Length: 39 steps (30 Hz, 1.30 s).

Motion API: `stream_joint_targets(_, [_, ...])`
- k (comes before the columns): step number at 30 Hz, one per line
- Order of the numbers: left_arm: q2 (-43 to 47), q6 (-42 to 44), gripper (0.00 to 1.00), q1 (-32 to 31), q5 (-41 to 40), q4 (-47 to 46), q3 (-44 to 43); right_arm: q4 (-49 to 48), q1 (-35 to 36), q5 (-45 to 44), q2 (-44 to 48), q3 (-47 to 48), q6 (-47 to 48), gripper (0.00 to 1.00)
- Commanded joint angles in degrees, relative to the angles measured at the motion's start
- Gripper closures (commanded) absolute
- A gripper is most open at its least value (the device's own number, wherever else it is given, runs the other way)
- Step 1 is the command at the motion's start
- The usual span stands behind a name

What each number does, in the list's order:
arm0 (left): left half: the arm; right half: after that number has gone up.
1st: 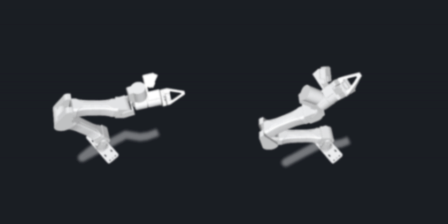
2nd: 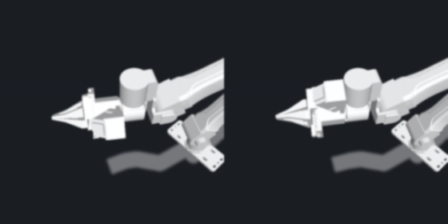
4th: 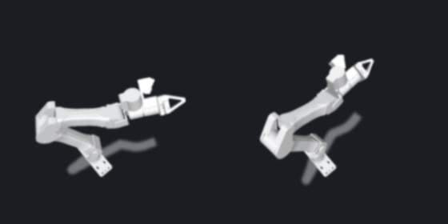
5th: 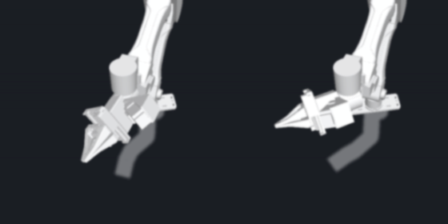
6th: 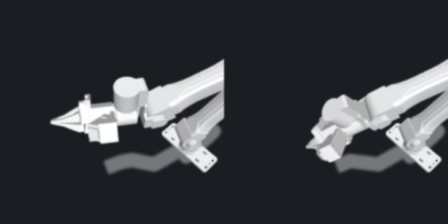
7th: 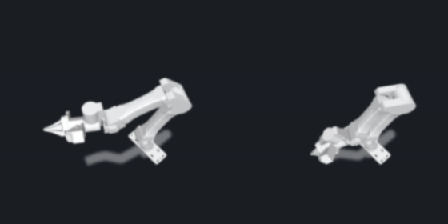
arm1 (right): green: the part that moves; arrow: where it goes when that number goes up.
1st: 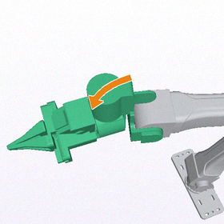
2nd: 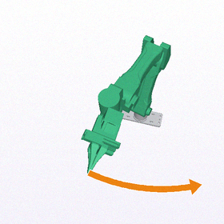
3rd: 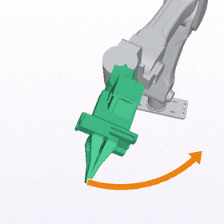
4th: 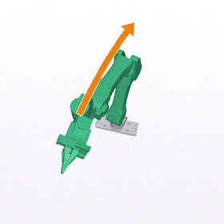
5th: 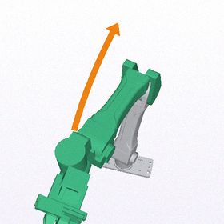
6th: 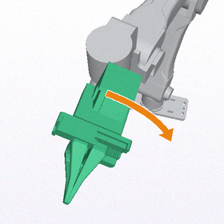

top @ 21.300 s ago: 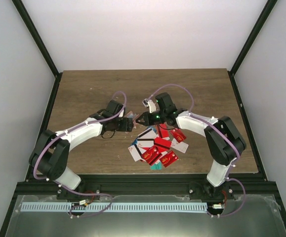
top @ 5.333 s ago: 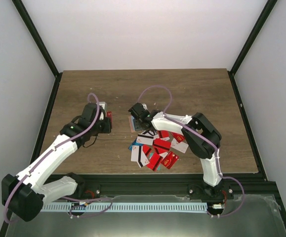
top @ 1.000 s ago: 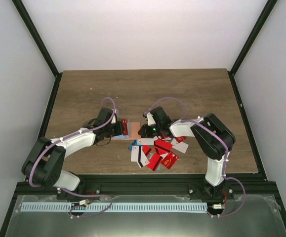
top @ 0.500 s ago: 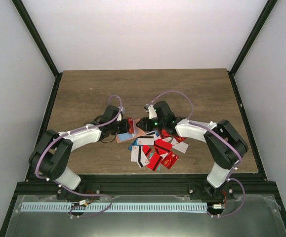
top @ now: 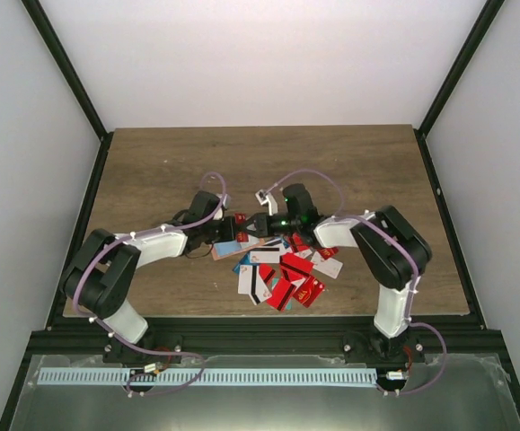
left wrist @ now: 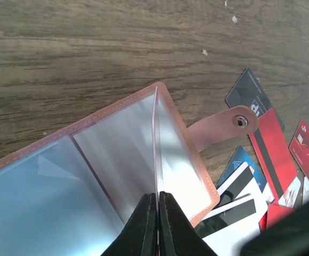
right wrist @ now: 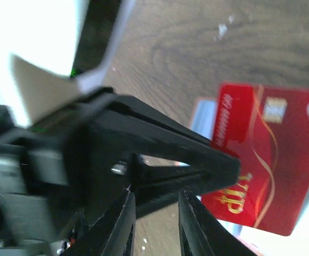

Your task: Put the credit cards into the card holder

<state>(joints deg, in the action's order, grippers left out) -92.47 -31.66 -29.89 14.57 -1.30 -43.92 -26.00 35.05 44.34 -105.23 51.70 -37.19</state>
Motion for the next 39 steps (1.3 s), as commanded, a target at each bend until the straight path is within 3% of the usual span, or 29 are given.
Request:
stream_joint_targets(1, [-1.49,0.91,0.96,0.50,1.28,-3.00,0.88,-2.02,-0.30,3.40,-5.38,2.85,0.65,0.76])
stream_joint_targets(8, [-0.27,1.30,0.96,1.58,1.04,-2.90,2.79,-0.28,-3.10,1.37,-8.06,2.41,1.66,0.75])
stream_joint_targets(15, [0.18,1.70,0.96,3.24,5.31,-5.62,4.74,-4.50,-7.21,8.01,-13.90,3.16,0.22,0.69])
stream_joint_targets(39, [-1.09,-0.89,0.96,8.39,21.09,-20.39,9.19,-4.18,-7.27,15.62,-19.10,10.30,2.16,0.61])
